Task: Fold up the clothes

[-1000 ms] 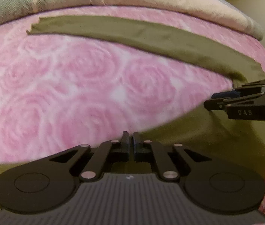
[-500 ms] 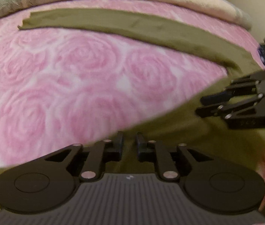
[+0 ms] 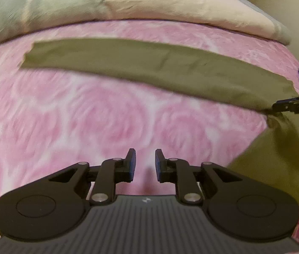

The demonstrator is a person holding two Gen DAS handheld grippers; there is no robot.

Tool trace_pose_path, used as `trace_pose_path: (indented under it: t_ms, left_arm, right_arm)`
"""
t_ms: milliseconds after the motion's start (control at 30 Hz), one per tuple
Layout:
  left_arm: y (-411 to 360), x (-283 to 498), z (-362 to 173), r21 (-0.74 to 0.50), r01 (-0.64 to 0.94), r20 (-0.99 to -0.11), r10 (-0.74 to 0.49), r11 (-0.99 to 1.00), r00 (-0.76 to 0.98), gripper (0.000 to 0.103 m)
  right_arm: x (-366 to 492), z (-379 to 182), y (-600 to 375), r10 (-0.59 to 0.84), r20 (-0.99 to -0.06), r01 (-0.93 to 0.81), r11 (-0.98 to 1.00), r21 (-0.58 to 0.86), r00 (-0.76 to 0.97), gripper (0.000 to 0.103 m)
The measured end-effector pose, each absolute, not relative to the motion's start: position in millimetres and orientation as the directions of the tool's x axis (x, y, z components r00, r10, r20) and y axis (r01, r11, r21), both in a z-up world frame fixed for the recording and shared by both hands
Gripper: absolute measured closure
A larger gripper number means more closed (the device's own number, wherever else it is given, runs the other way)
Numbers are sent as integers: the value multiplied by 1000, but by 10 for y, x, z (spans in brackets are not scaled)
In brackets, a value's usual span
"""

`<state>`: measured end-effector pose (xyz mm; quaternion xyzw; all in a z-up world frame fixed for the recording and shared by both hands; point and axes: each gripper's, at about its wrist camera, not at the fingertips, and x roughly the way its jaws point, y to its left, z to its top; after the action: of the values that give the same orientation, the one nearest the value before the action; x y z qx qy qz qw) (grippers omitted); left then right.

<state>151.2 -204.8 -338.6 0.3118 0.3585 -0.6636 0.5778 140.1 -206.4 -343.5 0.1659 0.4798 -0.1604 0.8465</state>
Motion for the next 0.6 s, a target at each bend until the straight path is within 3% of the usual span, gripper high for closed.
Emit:
trace_pose_path:
  t_ms: [67, 100, 133, 333, 467, 600]
  left_arm:
    - [-2273, 1422, -3347, -110, 987, -822, -547, -119, -158, 77]
    - [-2403, 1384, -3334, -116, 983, -817, -548, -145, -178, 76]
    - [-2536, 1347, -3323, -123, 977, -812, -549, -172, -199, 75]
    - [-3458, 1156, -3364, -81, 910, -817, -496, -406, -293, 72]
    - [-4063, 1025, -3409, -8, 823, -843, -439, -568, -312, 64]
    - [-4580, 970, -3515, 63, 740, -870, -400, -670, -288, 63]
  right_arm:
    - [1345, -3407, -2371, -122, -876, 474, 871, 131, 466, 61]
    - [1326, -3388, -2506, -126, -877, 488, 862, 134, 464, 31]
    - [1309, -3367, -2639, -130, -877, 502, 854, 137, 462, 23]
    - [1395, -3254, -3289, -108, -869, 406, 907, 112, 482, 23]
    - [1563, -3312, -3695, -88, -884, 314, 947, 68, 458, 23]
    - [1671, -3456, -4050, -69, -899, 265, 963, 54, 433, 23]
